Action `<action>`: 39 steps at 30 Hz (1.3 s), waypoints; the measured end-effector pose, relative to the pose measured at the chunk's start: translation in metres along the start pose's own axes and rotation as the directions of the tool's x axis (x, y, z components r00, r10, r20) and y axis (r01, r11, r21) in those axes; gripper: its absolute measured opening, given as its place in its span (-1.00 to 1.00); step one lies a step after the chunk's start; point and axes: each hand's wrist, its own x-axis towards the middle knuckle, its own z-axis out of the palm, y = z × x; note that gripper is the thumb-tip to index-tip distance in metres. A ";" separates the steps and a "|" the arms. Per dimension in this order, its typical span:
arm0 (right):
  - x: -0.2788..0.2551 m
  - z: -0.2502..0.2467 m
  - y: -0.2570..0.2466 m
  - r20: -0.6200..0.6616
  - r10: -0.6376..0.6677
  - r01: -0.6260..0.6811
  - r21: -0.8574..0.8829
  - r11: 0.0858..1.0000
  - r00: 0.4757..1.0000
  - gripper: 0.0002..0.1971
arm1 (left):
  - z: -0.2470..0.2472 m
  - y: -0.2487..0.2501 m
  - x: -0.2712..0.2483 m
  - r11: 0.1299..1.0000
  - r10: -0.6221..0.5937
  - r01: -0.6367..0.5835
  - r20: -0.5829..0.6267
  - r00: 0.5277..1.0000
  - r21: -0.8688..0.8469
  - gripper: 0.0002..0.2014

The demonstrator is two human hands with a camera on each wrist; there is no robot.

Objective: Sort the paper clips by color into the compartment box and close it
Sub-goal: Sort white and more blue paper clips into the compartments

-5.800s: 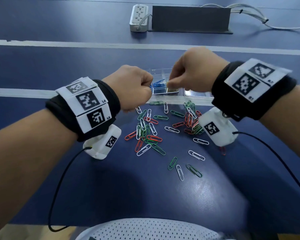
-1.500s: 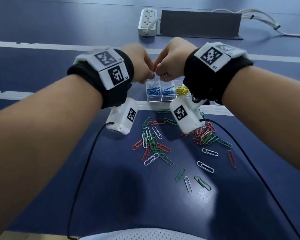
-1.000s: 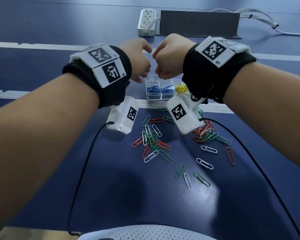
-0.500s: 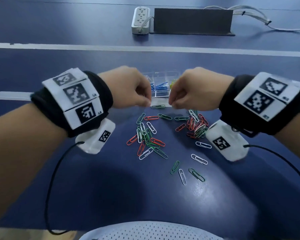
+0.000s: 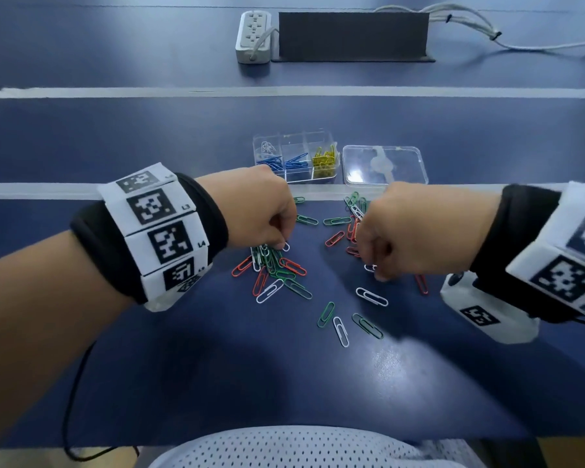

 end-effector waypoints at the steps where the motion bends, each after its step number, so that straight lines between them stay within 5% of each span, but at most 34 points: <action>1: 0.000 0.003 -0.001 0.009 0.000 0.000 -0.007 1.000 1.000 -0.88 | 0.000 0.001 0.000 1.000 0.000 0.000 0.003 1.000 0.008 -0.90; 11: -0.015 0.005 0.023 -0.150 0.079 -0.051 0.182 0.982 0.985 -0.75 | -0.012 0.001 -0.012 0.973 -0.048 0.017 -0.127 0.991 -0.230 -0.86; 16: -0.017 0.014 0.013 -0.119 -0.003 0.019 0.128 0.992 0.993 -0.89 | -0.009 -0.006 -0.017 0.938 -0.084 0.042 -0.110 0.990 -0.343 -0.80; 25: -0.016 0.026 0.011 -0.169 -0.007 0.038 0.181 0.983 0.986 -0.77 | -0.002 -0.020 -0.026 0.937 -0.173 0.142 -0.072 0.982 -0.319 -0.85; 32: -0.020 0.029 0.003 -0.207 -0.052 0.103 0.243 0.965 0.977 -0.81 | 0.005 -0.026 -0.028 0.983 -0.006 0.000 -0.032 0.999 -0.184 -0.76; 39: -0.022 0.032 -0.007 -0.108 -0.074 0.090 0.154 0.984 0.991 -0.86 | 0.003 -0.021 -0.022 0.996 -0.013 0.012 -0.013 1.000 -0.091 -0.85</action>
